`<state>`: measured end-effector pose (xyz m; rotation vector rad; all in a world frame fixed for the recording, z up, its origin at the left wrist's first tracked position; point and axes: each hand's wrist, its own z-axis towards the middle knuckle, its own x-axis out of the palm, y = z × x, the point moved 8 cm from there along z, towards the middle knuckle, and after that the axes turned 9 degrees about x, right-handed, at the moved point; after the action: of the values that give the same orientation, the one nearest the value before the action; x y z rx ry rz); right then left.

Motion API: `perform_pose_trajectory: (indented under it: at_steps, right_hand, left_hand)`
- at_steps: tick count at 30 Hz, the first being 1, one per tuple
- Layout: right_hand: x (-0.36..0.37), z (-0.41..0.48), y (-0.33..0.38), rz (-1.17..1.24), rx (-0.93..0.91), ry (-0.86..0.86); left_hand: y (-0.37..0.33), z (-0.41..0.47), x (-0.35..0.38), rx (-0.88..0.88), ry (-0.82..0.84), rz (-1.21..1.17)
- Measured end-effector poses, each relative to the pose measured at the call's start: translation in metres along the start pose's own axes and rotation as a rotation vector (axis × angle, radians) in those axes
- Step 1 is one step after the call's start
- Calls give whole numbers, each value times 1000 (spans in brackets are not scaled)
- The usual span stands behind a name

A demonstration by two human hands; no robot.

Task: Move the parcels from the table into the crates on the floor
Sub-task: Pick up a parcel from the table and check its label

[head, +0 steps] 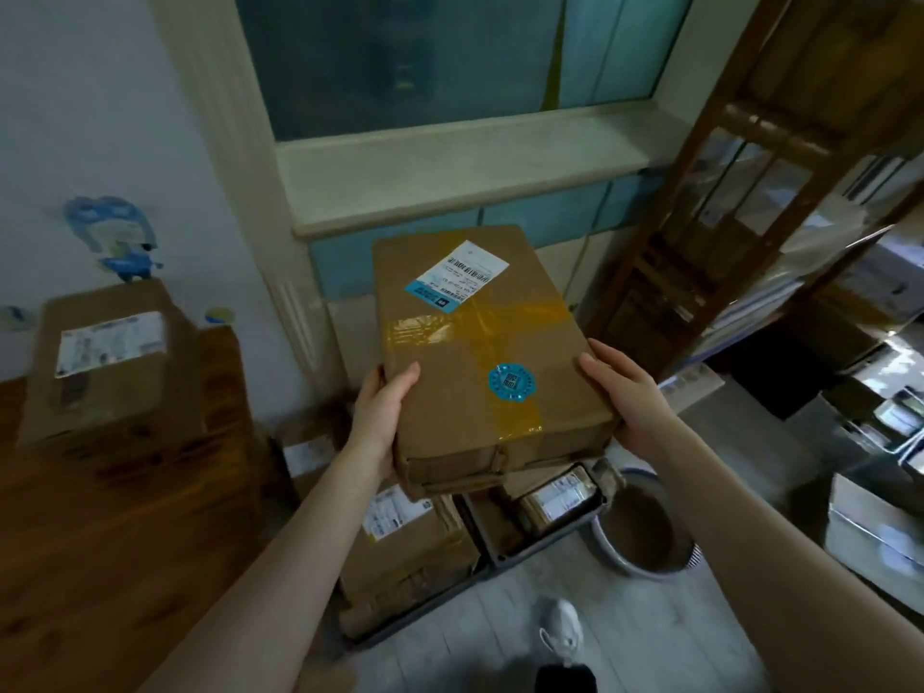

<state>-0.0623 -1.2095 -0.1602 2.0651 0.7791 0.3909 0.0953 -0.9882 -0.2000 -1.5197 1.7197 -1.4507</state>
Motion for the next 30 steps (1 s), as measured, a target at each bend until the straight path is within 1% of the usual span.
perform_pose_trajectory:
  at_steps: [5, 9, 14, 17, 23, 24, 25, 30]
  right_hand:
    - [-68, 85, 3, -53, 61, 40]
    - [-110, 147, 3, -119, 131, 44]
    - [-133, 206, -17, -157, 212, 69]
    - [-134, 239, -41, -170, 256, 98]
    - [-129, 322, -126, -259, 299, 148]
    - [-129, 328, -129, -266, 293, 153]
    - [-127, 341, -148, -278, 313, 164]
    - [-126, 389, -213, -261, 374, 174]
  left_hand:
    - [61, 38, 68, -11, -73, 27]
    - [116, 57, 106, -102, -195, 7]
    - [169, 78, 130, -175, -263, -23]
    - [199, 98, 129, -185, -302, 15]
    - [290, 142, 105, -308, -329, 76]
    - [291, 144, 103, -312, -339, 80]
    - [309, 150, 96, -328, -355, 83]
    - [373, 176, 72, -366, -388, 91]
